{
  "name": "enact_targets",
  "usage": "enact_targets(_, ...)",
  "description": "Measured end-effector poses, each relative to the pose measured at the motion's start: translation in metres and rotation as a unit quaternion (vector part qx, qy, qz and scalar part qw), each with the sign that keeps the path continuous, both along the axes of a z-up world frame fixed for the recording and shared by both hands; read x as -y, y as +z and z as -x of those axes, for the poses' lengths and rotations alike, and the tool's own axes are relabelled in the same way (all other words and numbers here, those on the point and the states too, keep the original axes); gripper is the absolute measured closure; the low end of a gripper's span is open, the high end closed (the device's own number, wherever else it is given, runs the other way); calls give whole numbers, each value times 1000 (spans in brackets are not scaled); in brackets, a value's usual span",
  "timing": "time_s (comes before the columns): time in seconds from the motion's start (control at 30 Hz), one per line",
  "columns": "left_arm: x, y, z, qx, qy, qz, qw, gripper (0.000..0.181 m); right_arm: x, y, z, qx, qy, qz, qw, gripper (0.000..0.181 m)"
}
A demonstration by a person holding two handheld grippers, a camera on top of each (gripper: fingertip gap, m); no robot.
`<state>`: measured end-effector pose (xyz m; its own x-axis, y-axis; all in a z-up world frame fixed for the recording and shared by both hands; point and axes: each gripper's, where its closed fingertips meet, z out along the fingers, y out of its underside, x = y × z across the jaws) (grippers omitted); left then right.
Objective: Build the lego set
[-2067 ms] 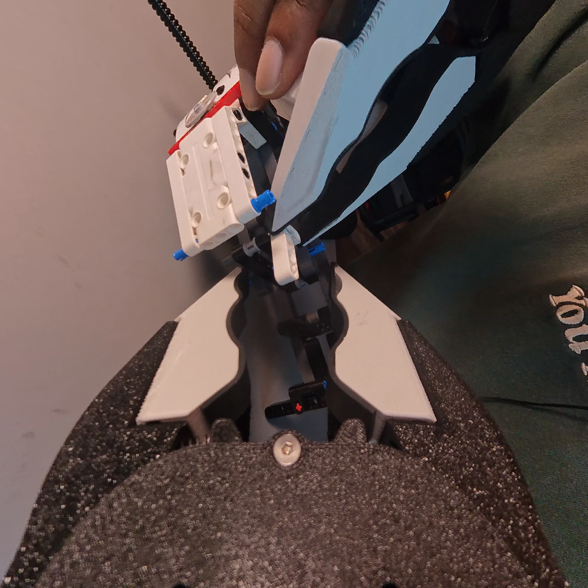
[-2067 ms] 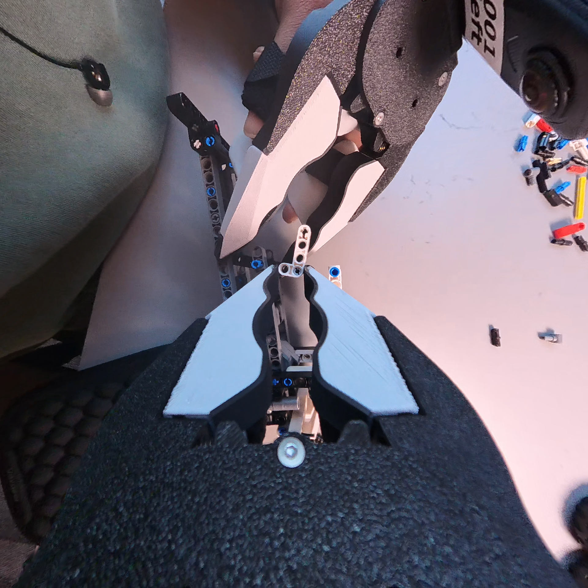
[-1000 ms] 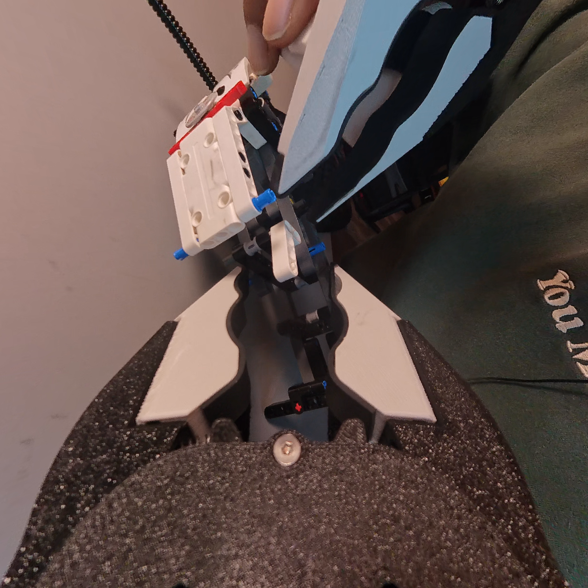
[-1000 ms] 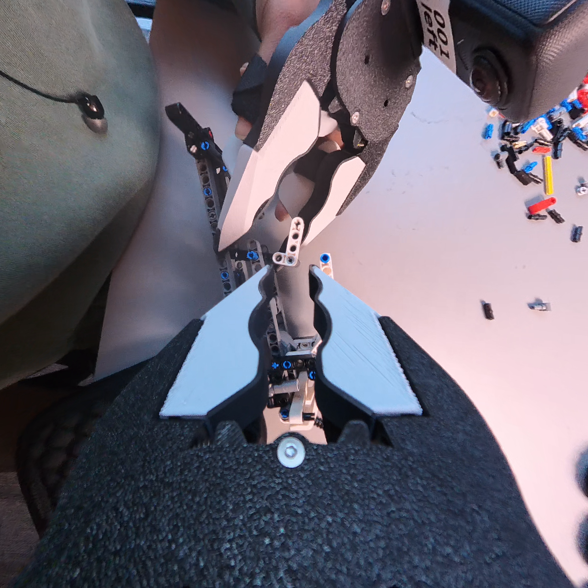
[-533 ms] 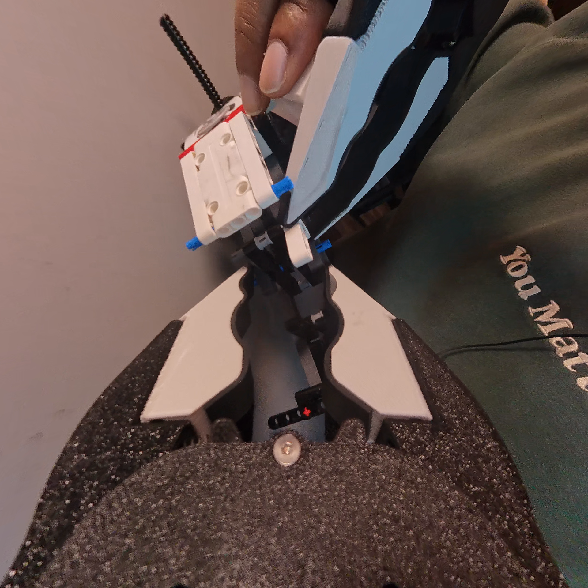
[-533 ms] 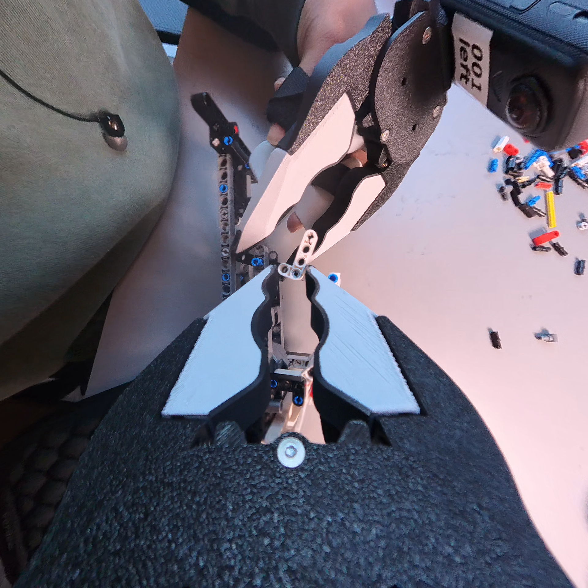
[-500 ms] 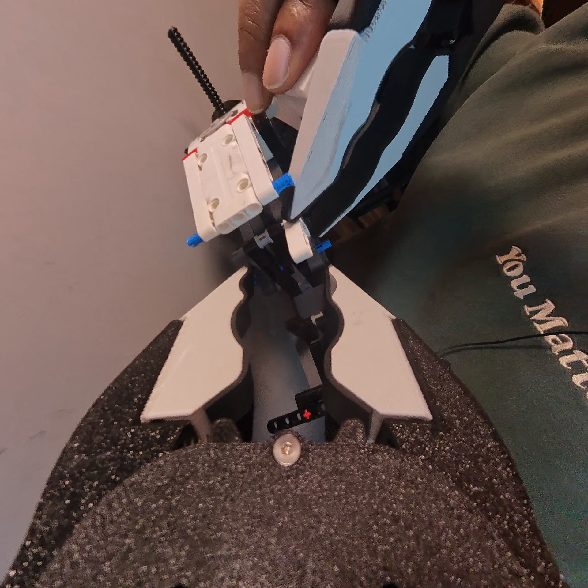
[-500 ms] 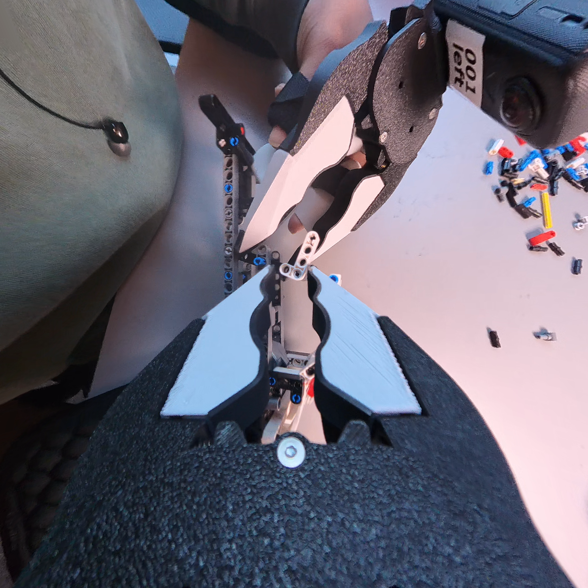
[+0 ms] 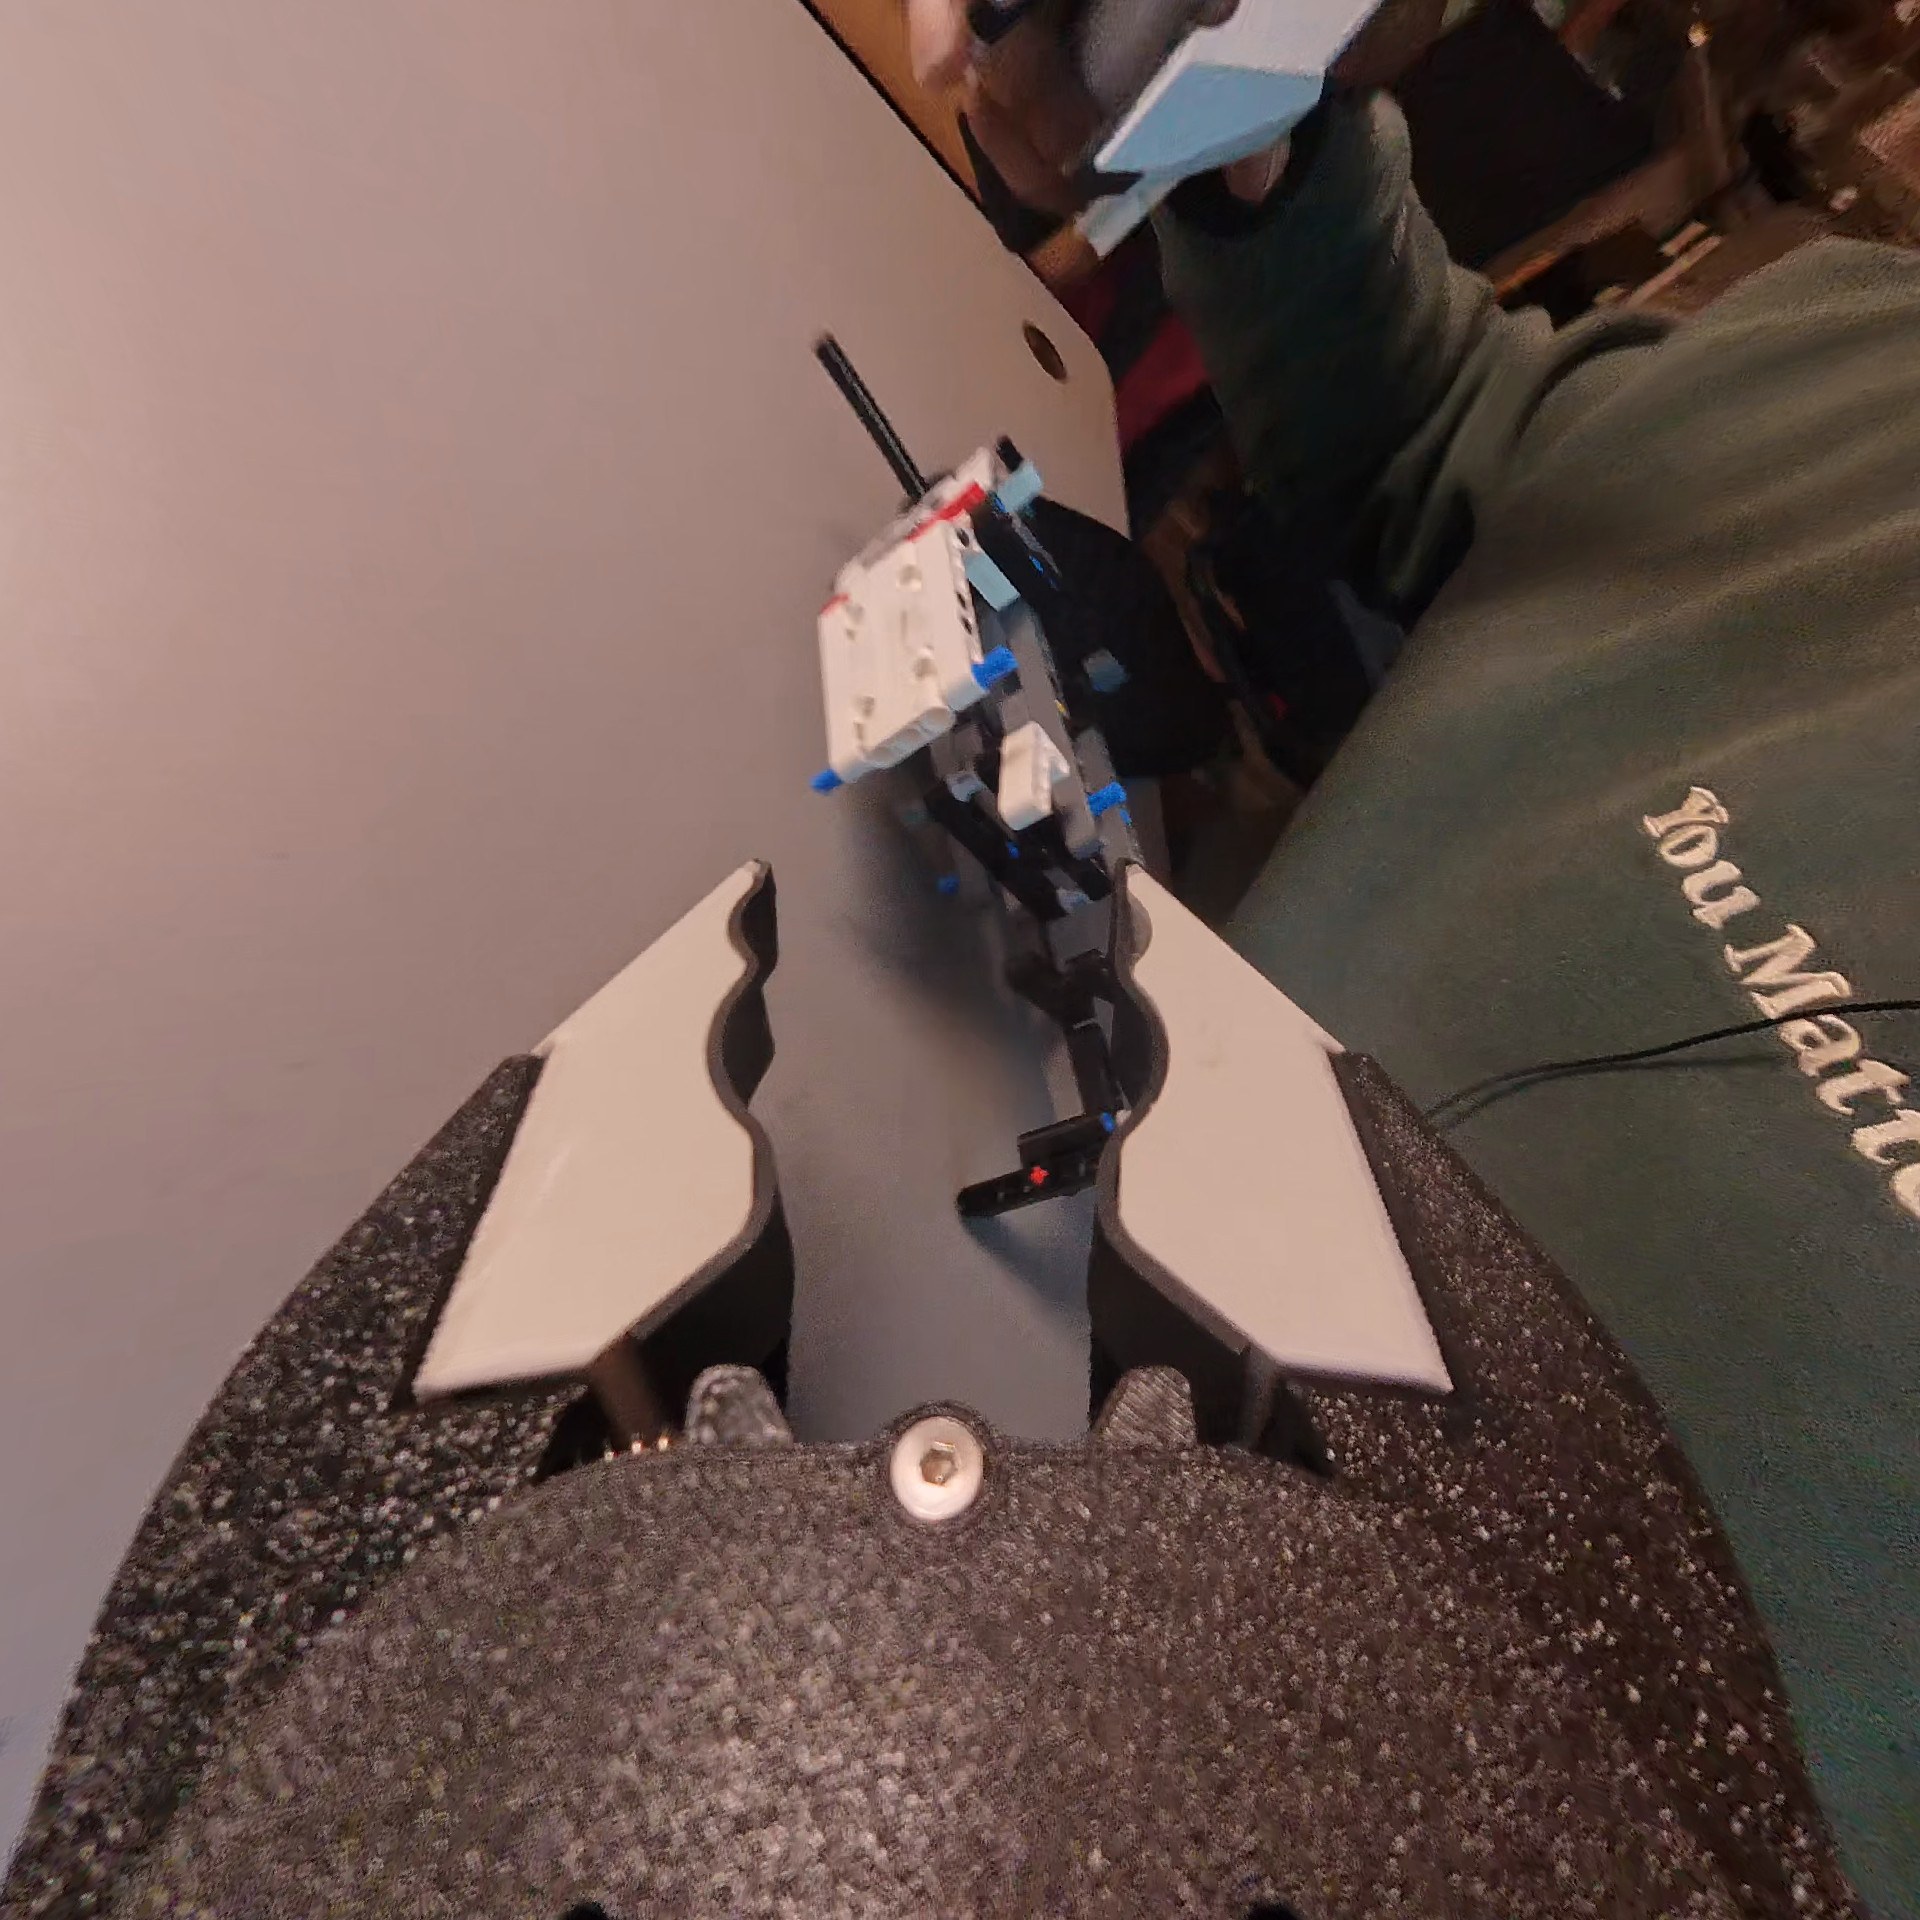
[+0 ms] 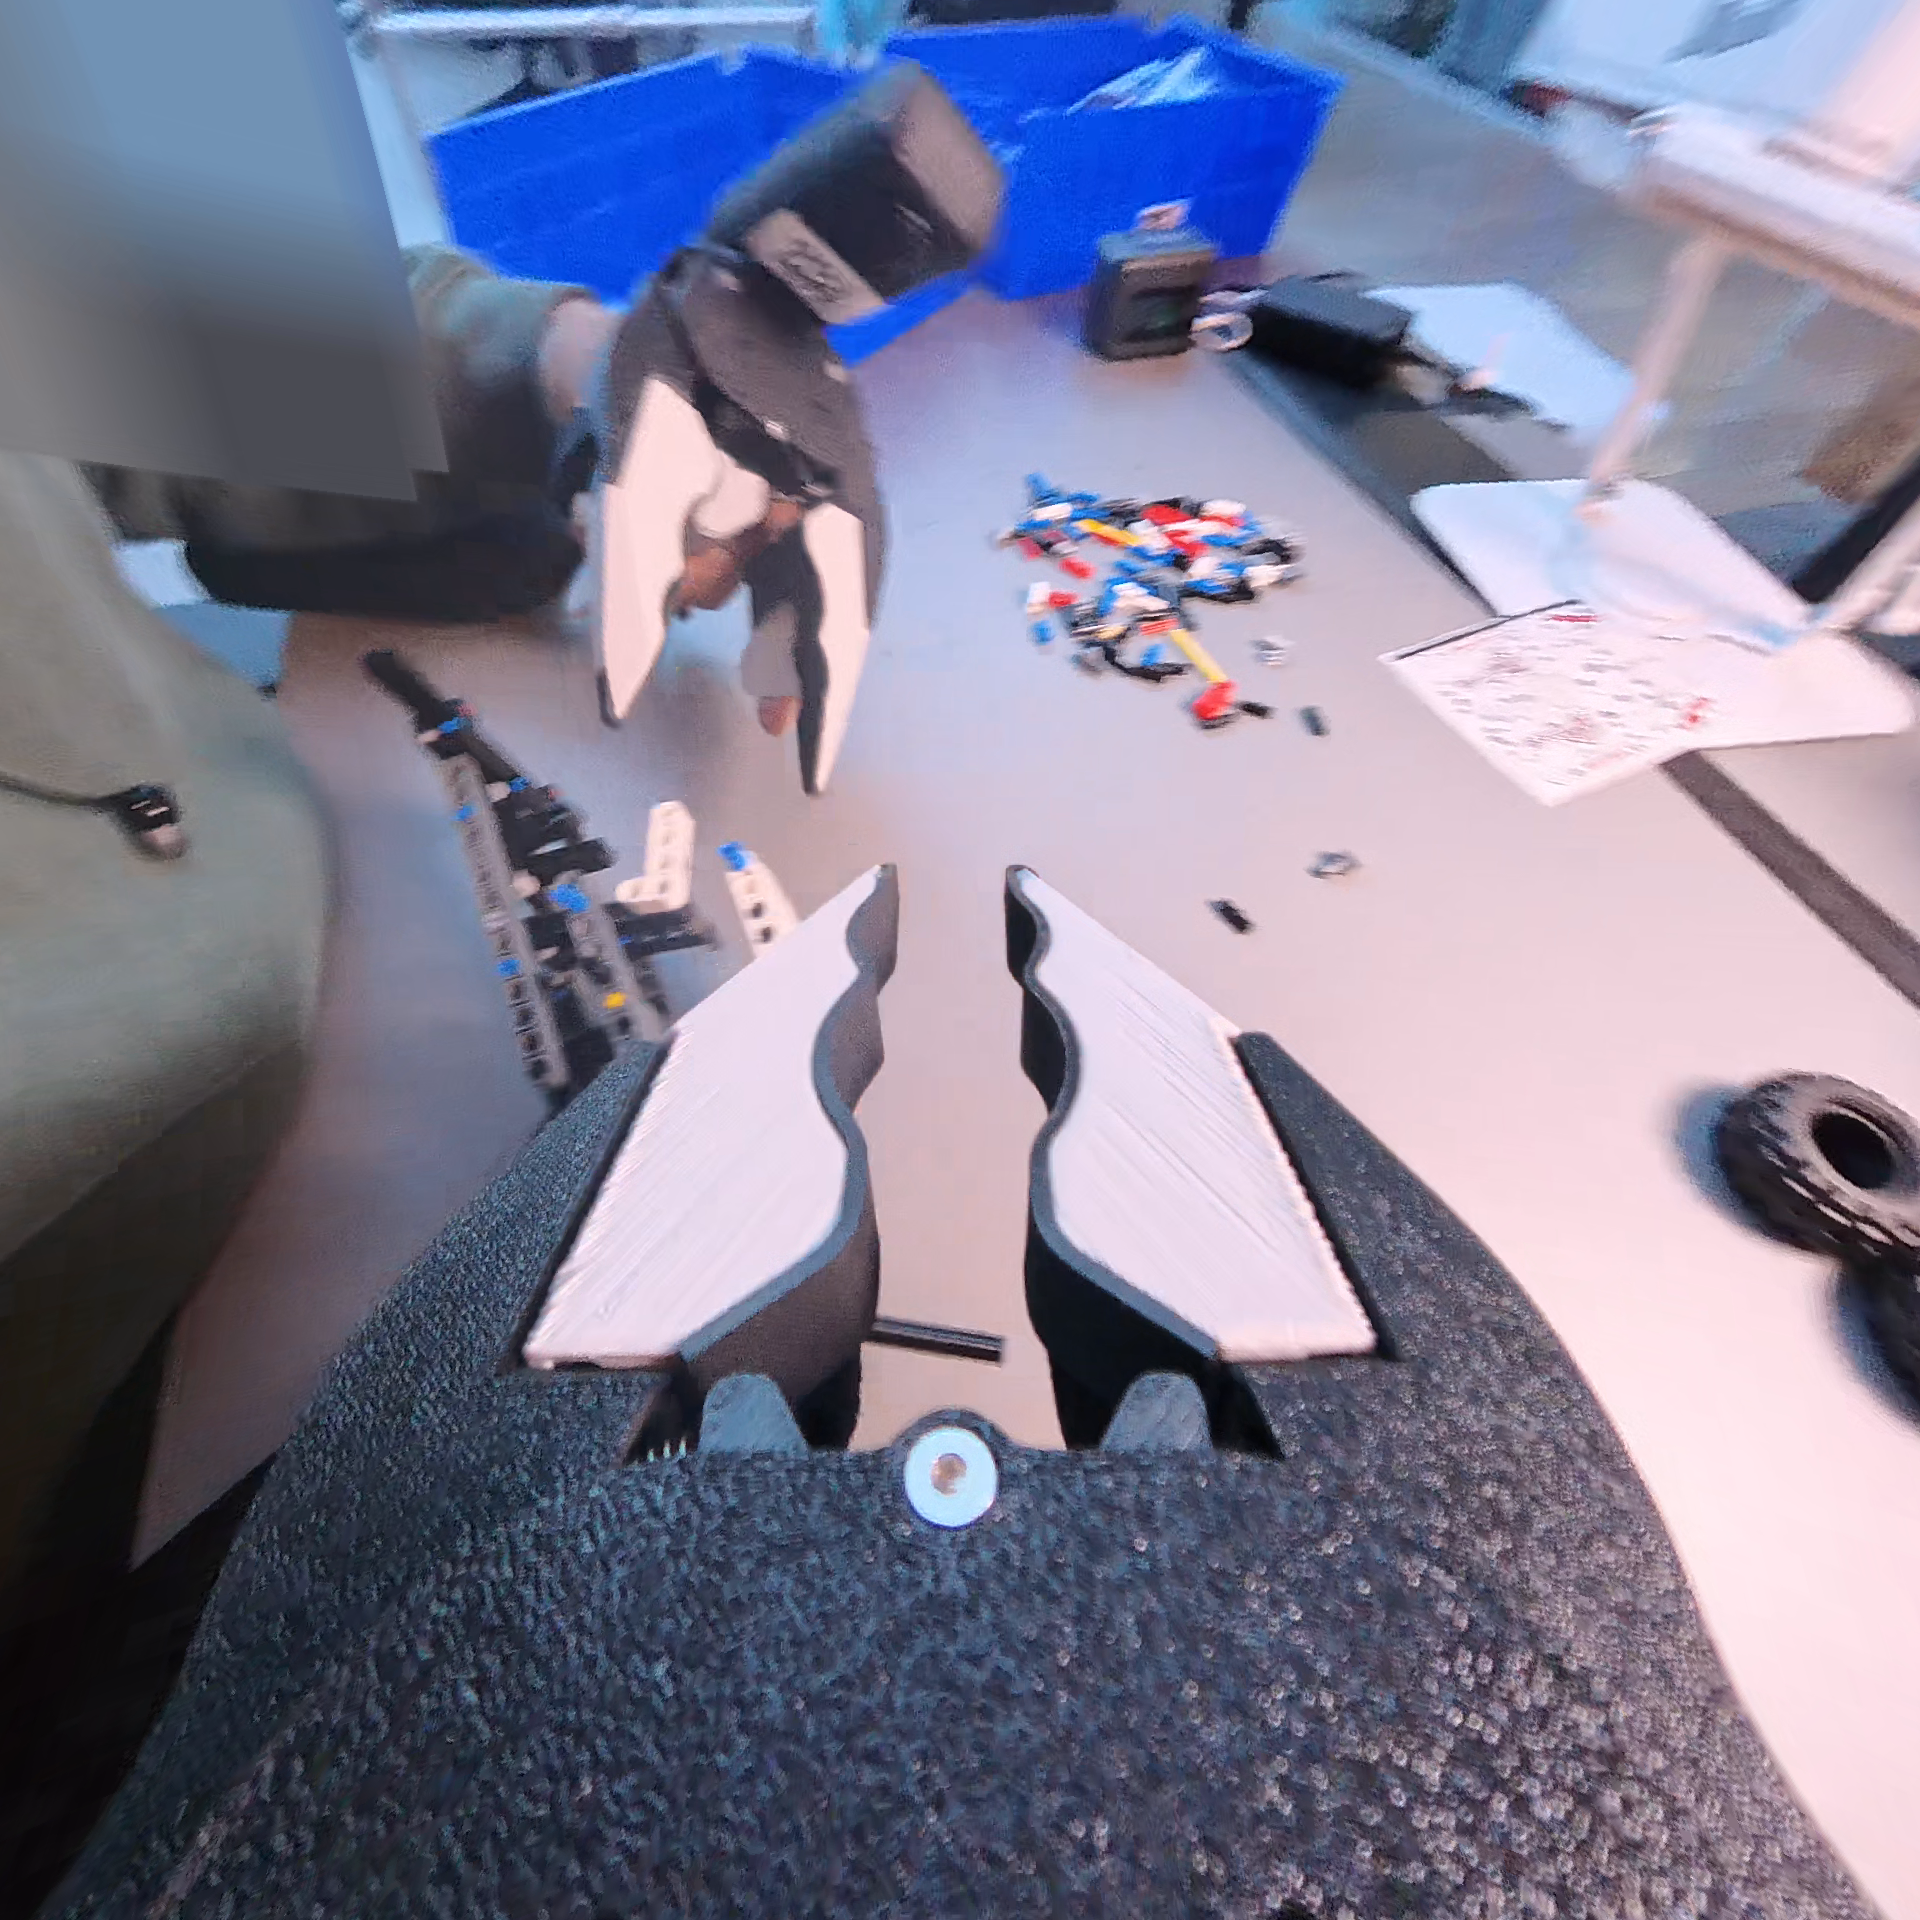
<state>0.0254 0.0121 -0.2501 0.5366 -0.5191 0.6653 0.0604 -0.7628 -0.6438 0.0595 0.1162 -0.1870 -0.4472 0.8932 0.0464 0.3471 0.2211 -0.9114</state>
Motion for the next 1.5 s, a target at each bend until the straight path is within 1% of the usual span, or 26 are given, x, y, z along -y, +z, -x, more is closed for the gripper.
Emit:
enact_targets(0.07,-9,5,40,-48,76,-45,995,117,-20,3,4,-27,-46,5,999,161)
enact_targets(0.1,-13,6,66,-82,123,-67,987,116,-30,4,6,-43,-69,11,997,163)
enact_targets(0.17,-17,5,117,-140,214,-94,962,114,-48,8,12,-81,-117,22,990,181)
enact_targets(0.2,-16,3,139,-162,248,-98,950,110,-53,9,14,-97,-131,32,986,181)
enact_targets(0.23,-15,-2,160,-186,276,-95,938,106,-56,8,18,-105,-141,45,983,181)
enact_targets(0.27,-13,-9,177,-211,296,-91,927,106,-58,7,22,-112,-151,54,981,181)
enact_targets(0.33,-12,-22,198,-252,314,-80,912,114,-64,4,31,-127,-177,58,974,181)
enact_targets(0.37,-12,-29,204,-274,314,-75,906,122,-67,3,36,-134,-189,56,971,181)
enact_targets(0.43,-16,-43,209,-314,294,-66,900,131,-73,3,41,-146,-203,50,967,180)
enact_targets(0.5,-20,-53,208,-338,267,-59,900,139,-80,3,39,-152,-216,44,963,177)
enact_targets(0.57,-26,-58,207,-353,244,-61,901,148,-85,5,34,-161,-225,64,959,177)
enact_targets(0.67,-31,-64,203,-376,201,-64,902,156,-92,4,28,-167,-232,99,953,177)
enact_targets(0.73,-33,-65,204,-390,182,-67,900,159,-92,2,27,-166,-231,108,953,178)
enact_targets(0.8,-35,-66,202,-389,170,-69,903,163,-92,1,27,-164,-229,104,954,178)
enact_targets(0.93,-35,-67,201,-374,163,-63,911,166,-89,-3,31,-159,-222,92,958,178)
enact_targets(1.03,-34,-67,201,-371,164,-67,912,166,-88,-6,31,-155,-221,93,958,178)
enact_targets(1.17,-33,-67,199,-369,160,-70,913,174,-89,-7,30,-156,-221,97,958,178)
enact_targets(1.37,-32,-67,198,-375,163,-73,910,176,-87,-9,28,-154,-220,92,959,178)
enact_targets(1.5,-31,-67,197,-394,159,-77,902,176,-86,-8,27,-156,-220,93,958,178)
